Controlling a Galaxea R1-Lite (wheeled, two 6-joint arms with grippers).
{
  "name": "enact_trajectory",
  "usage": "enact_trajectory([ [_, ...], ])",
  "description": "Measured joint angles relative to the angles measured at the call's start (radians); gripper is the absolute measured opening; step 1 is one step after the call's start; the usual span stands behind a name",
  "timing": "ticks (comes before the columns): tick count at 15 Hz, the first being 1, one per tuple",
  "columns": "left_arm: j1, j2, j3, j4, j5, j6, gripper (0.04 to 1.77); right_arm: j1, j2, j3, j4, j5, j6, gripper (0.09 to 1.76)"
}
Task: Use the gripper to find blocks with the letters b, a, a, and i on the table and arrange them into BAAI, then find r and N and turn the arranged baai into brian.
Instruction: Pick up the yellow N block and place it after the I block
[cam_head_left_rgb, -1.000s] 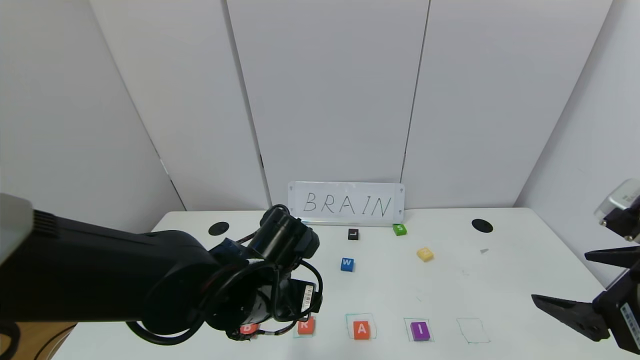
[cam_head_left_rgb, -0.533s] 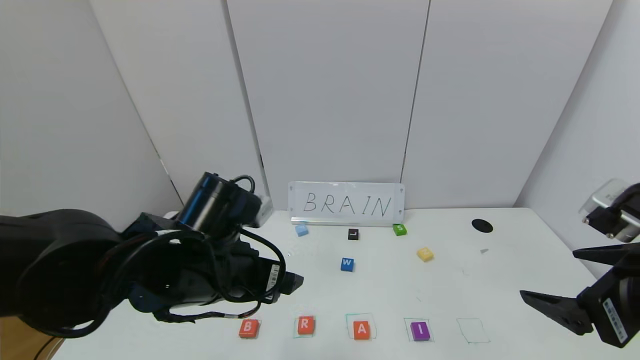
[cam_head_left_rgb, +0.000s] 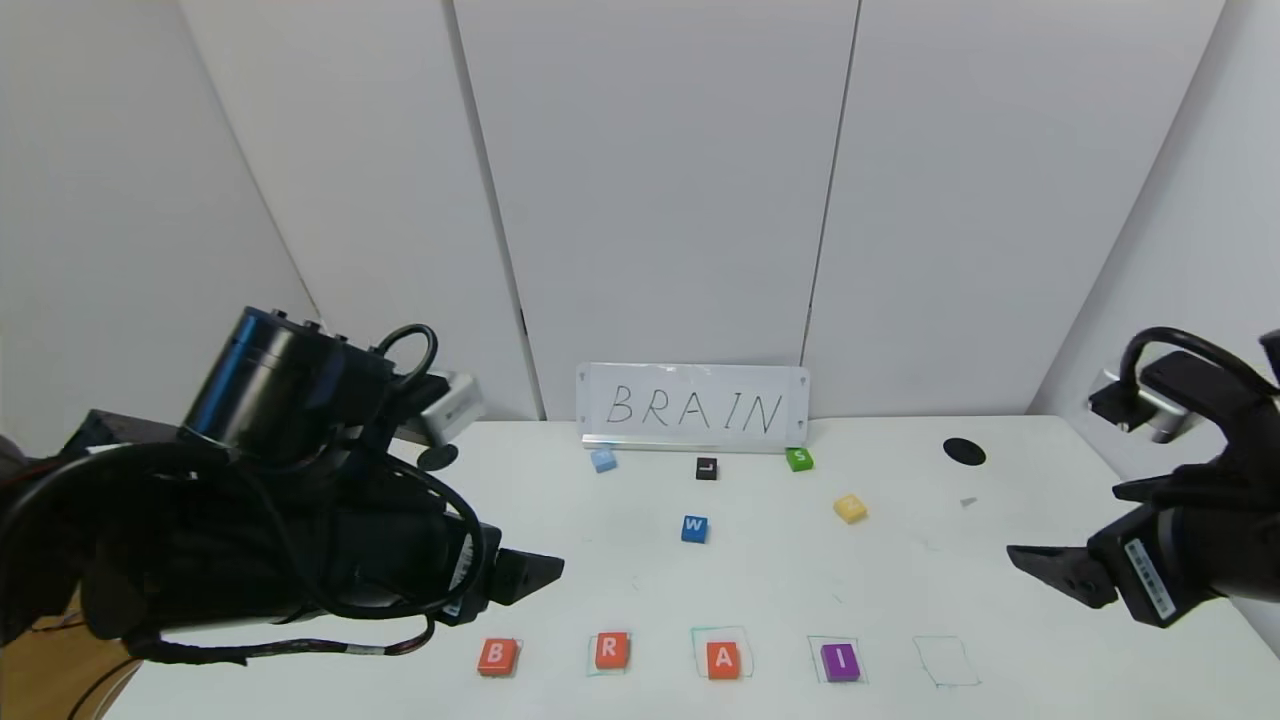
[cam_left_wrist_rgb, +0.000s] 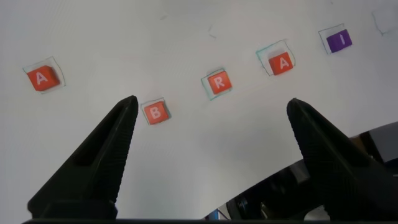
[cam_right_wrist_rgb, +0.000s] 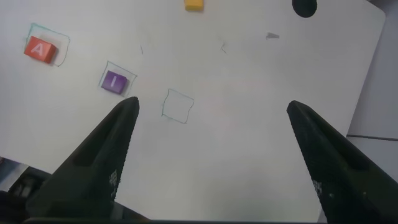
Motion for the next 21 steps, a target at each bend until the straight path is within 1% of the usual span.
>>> enact_trajectory([
  [4,0.111,-0.066,-0.01,0.018,-0.085,0.076,1.7,-0.056,0.151,-0.097,0.012,0.094,0.004,1.71],
  [6,0.137,-0.089,-0.013,0.02,-0.096,0.087,1.7,-0.077,0.238,-0.145,0.014,0.108,0.008,1.71],
  [8,0.144,-0.105,-0.013,0.019,-0.097,0.09,1.71,-0.09,0.323,-0.194,0.017,0.107,0.005,1.71],
  [10,0.145,-0.112,-0.011,0.017,-0.097,0.089,1.71,-0.103,0.413,-0.257,0.021,0.108,-0.055,1.71],
  [13,0.14,-0.119,-0.009,0.018,-0.097,0.09,1.71,-0.113,0.547,-0.393,0.056,0.124,-0.094,1.71],
  [16,0.142,-0.126,-0.005,0.018,-0.097,0.098,1.71,-0.115,0.665,-0.539,0.129,0.208,-0.099,1.71],
  [21,0.151,-0.127,-0.004,0.014,-0.096,0.099,1.72,-0.115,0.838,-0.753,0.249,0.233,-0.096,1.71],
])
